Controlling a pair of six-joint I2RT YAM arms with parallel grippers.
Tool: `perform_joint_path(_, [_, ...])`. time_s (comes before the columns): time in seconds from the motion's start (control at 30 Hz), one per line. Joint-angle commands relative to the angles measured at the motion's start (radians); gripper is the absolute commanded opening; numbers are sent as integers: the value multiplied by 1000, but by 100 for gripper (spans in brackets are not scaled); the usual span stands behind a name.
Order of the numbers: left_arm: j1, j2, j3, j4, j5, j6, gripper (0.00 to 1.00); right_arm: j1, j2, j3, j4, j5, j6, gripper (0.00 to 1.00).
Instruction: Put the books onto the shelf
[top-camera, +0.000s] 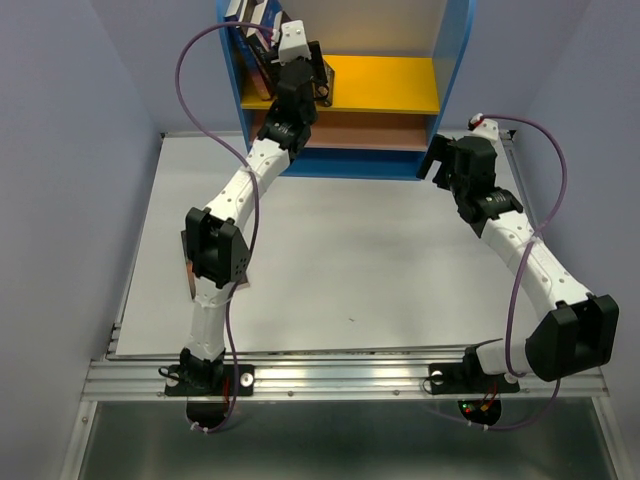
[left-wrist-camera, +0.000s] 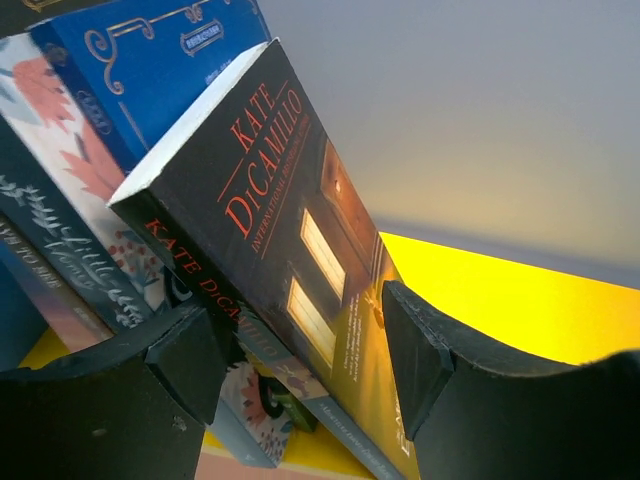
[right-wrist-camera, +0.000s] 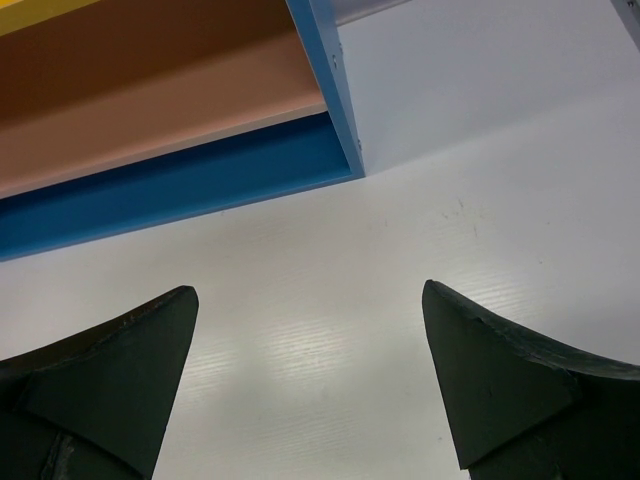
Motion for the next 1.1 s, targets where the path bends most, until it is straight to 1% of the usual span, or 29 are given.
perform_joint_path(0.0, [25,-101,-11,-44,-114,24,72,-3,-3,19,14,-19,-16,100])
perform_joint_path(0.1, [21,-126,-4,-74,-117,21,73,-3,2,22,13,-40,-21,100])
perform_joint_path(0.13, [19,-129,-1,-82,-120,19,71,-3,5,23,13,-48,-21,100])
perform_joint_path(0.23, [19,-143,4,-81,-127,25,61,-3,10,25,13,-70,-25,100])
perform_joint_path(0.27, [19,-141,2,-72,-130,31,55,-3,11,25,13,-71,-27,100])
perform_joint_path(0.33, [21,-121,24,-68,-134,45,54,-3,11,25,13,-68,-27,100])
perform_joint_path(0.37, [21,-115,35,-74,-137,47,50,-3,13,25,13,-67,-28,100])
perform_joint_path(0.47, [21,-84,71,-85,-153,48,46,-3,11,25,14,-65,-30,100])
perform_joint_path(0.6, [24,-80,88,-88,-162,45,45,-3,13,26,13,-70,-37,100])
perform_joint_path(0.7, [24,-110,76,-88,-140,41,52,-3,17,31,14,-80,-39,100])
perform_joint_path(0.73, [24,-136,62,-81,-121,44,60,-3,22,34,14,-87,-40,100])
perform_joint_path(0.8, [24,-162,52,-70,-105,48,63,-3,26,37,16,-110,-45,100])
perform_joint_path(0.83, [24,-184,45,-58,-90,56,66,-3,28,39,14,-119,-48,100])
perform_joint_path(0.87, [24,-190,45,-52,-82,63,74,-3,31,39,14,-126,-48,100])
perform_joint_path(0.93, [22,-201,56,-56,-82,99,79,-3,33,37,14,-145,-45,100])
perform_joint_path(1.0, [22,-213,50,-71,-82,105,79,-3,36,34,14,-160,-44,100])
perform_joint_path(1.07, [21,-225,39,-87,-77,105,84,-3,39,34,14,-174,-42,100])
